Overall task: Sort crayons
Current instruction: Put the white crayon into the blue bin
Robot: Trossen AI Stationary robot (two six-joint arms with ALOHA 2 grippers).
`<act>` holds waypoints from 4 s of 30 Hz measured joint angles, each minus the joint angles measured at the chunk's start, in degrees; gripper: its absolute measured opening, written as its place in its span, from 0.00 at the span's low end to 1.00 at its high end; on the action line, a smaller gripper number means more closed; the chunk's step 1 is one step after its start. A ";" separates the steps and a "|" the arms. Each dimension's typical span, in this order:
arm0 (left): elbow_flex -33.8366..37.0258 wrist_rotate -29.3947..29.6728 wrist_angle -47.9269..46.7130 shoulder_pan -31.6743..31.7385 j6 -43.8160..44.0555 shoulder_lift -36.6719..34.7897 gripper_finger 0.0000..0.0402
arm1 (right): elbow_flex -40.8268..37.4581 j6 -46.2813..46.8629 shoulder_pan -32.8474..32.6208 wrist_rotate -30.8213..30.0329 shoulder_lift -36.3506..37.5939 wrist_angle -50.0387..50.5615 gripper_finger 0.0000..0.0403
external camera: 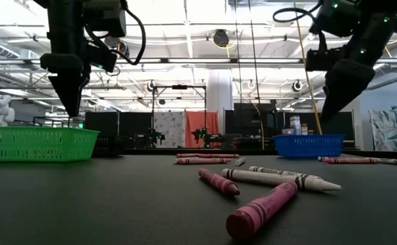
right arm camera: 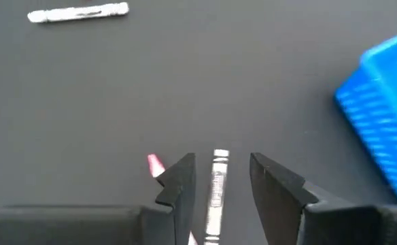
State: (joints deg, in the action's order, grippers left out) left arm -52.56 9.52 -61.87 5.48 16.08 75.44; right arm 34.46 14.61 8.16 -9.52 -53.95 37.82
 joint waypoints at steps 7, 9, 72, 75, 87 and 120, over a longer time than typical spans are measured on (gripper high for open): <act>0.00 0.00 0.02 0.00 0.00 0.00 0.26 | -0.66 -0.28 0.00 0.68 -4.73 -0.55 0.31; -0.01 0.00 0.04 0.00 0.02 0.00 0.26 | -0.66 -0.28 0.00 0.68 -5.97 -0.55 0.31; 0.00 0.46 1.51 0.00 -0.31 0.00 0.26 | -0.32 2.63 1.22 0.65 -23.04 -2.17 0.01; 0.00 0.45 1.51 0.00 -0.31 0.00 0.26 | 1.40 1.00 2.12 1.27 -23.22 -0.64 0.01; 0.00 0.42 1.38 0.00 -0.28 0.00 0.26 | 10.99 -11.02 9.41 -1.79 -23.21 2.45 0.01; 0.02 0.12 10.08 0.02 -0.31 0.00 0.26 | 18.58 -39.34 37.24 2.25 -28.87 1.90 0.01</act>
State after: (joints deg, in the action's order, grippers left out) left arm -52.53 9.63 -51.78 5.49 15.77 75.44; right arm 53.04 -24.73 45.41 -7.27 -82.82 39.72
